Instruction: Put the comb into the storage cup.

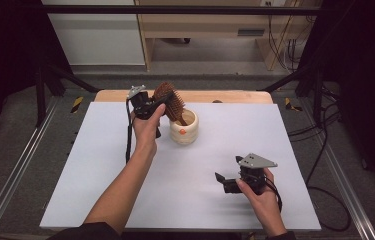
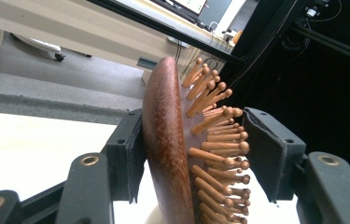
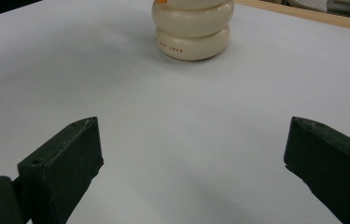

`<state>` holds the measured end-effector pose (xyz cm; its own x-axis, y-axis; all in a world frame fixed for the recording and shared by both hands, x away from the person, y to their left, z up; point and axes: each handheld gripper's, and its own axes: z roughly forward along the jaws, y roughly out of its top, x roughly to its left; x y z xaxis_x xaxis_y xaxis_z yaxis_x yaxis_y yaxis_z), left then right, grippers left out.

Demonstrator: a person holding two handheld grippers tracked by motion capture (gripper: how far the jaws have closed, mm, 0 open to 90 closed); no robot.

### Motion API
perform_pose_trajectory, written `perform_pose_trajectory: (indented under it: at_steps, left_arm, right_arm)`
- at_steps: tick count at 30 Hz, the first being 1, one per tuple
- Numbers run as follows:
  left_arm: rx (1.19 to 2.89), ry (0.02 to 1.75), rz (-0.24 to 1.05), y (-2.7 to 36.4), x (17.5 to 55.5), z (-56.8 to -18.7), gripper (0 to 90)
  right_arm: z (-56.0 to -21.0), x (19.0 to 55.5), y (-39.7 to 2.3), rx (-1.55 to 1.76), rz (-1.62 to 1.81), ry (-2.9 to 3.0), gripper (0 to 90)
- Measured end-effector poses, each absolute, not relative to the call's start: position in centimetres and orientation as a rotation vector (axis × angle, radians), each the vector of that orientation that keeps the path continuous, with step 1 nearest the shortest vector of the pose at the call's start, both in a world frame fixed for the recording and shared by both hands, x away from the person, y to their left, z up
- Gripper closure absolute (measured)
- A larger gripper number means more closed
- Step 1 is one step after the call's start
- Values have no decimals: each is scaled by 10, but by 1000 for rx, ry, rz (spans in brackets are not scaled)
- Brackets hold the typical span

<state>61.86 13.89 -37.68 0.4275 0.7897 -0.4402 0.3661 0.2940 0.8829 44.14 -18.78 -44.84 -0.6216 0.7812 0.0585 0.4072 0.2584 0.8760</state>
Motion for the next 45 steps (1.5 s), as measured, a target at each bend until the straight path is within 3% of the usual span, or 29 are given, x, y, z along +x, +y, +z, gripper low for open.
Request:
perform_pose_trajectory:
  at_steps: [10, 27, 34, 45]
  left_arm:
    - [1304, 1162, 403, 139, 618, -376, 306]
    - [1322, 1153, 448, 137, 614, -372, 221]
    - [1371, 1157, 501, 133, 613, -372, 104]
    - [1388, 1131, 564, 128, 608, -369, 88]
  right_arm:
    - [-448, 441, -188, 1081, 1315, 2150, 48]
    - [-448, 441, -188, 1082, 1319, 2150, 48]
    - [-448, 441, -187, 1082, 1320, 2150, 48]
    - [-448, 441, -188, 1080, 1318, 2147, 48]
